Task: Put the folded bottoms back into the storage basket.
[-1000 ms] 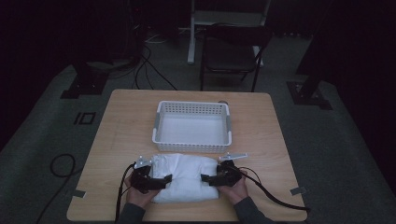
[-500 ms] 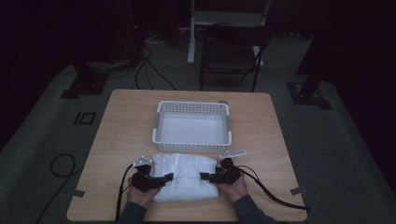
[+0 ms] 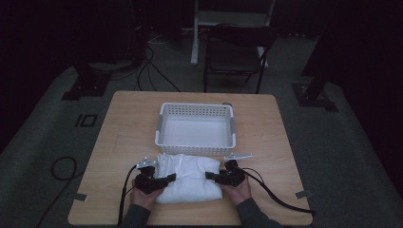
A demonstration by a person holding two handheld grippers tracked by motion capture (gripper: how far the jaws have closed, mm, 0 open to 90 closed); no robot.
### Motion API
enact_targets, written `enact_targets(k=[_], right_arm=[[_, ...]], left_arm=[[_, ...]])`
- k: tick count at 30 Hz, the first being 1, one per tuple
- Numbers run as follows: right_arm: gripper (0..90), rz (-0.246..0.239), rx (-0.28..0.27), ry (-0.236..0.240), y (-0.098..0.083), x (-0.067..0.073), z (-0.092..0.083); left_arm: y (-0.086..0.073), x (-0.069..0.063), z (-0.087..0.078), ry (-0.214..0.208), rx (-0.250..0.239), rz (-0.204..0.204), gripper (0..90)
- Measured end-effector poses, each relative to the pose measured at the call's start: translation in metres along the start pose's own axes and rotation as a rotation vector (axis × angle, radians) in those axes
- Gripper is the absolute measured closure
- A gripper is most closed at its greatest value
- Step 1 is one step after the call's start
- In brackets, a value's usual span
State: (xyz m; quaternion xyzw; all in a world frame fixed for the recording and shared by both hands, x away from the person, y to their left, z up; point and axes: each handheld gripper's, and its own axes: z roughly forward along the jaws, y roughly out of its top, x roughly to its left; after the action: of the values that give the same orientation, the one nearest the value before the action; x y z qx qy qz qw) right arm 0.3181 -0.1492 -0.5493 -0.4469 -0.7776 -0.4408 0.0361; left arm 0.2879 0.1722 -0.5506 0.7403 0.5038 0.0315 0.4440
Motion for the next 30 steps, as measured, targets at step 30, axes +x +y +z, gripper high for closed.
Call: enact_targets(k=[30], right_arm=[[40.9, 0.065, -0.004, -0.020, 0.000, -0.011, -0.001]], left_arm=[[0.007, 0.000, 0.005, 0.078, 0.005, 0.024, 25.8]])
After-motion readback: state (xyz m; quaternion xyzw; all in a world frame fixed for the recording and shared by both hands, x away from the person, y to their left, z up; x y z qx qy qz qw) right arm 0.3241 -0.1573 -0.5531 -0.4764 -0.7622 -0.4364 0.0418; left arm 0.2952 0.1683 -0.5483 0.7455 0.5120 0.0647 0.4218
